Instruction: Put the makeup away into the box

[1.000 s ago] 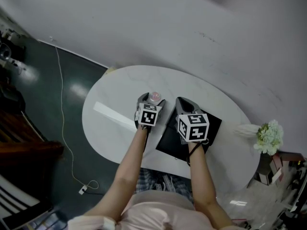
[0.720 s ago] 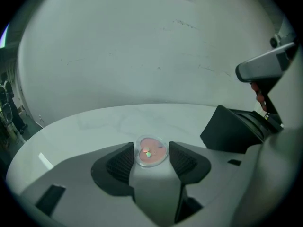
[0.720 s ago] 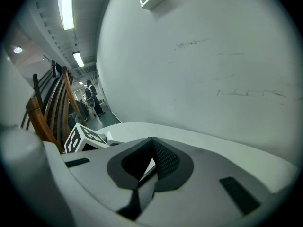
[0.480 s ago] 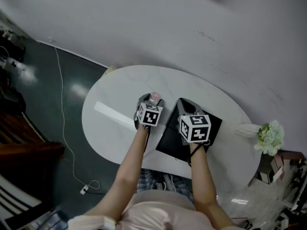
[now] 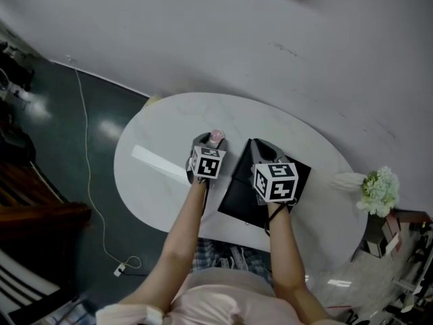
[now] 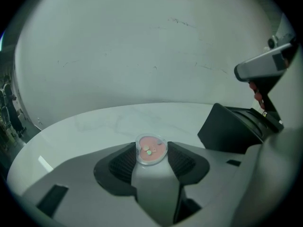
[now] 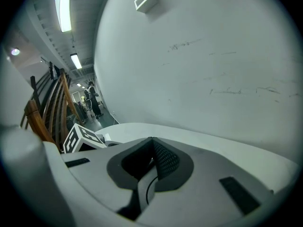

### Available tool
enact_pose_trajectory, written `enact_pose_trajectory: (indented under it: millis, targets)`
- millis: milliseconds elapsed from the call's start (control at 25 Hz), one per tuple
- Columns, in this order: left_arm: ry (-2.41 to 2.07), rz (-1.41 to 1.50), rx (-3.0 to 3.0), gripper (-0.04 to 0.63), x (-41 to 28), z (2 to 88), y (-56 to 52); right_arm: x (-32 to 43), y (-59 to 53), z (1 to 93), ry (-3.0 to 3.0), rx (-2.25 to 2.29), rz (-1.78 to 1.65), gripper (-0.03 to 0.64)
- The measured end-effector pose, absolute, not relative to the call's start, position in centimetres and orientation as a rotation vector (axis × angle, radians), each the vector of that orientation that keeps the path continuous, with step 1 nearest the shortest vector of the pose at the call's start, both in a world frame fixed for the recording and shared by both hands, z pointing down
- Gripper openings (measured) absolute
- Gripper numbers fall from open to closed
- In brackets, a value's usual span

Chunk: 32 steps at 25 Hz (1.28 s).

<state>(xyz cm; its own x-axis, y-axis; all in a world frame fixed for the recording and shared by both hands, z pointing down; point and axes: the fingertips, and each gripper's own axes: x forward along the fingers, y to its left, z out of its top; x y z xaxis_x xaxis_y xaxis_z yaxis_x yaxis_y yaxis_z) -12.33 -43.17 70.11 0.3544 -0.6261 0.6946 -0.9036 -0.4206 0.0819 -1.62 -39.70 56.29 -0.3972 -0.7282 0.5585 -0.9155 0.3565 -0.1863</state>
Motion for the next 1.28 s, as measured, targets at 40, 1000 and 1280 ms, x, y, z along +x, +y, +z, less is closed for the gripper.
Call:
enact_pose_trajectory:
  millis: [40,1000,1280]
  targets:
    - [-1.337,0.799,2.175,0.225,-12.3,69.9,-43.2,-1.5,-39.6,56.2,-2.244,1.445,0.676,0.015]
    - [-1.175,0.622,2.514,0.224,-5.6,55.1,-34.0,6.6,-31.7,52.8,-2.157,1.738,0.665,0.015]
    - [-0.996,0.667,2.550,0.222,-1.5,55.9,-29.1,9.8,-28.0,53.0,-2.084,1.831,0.693,0.015]
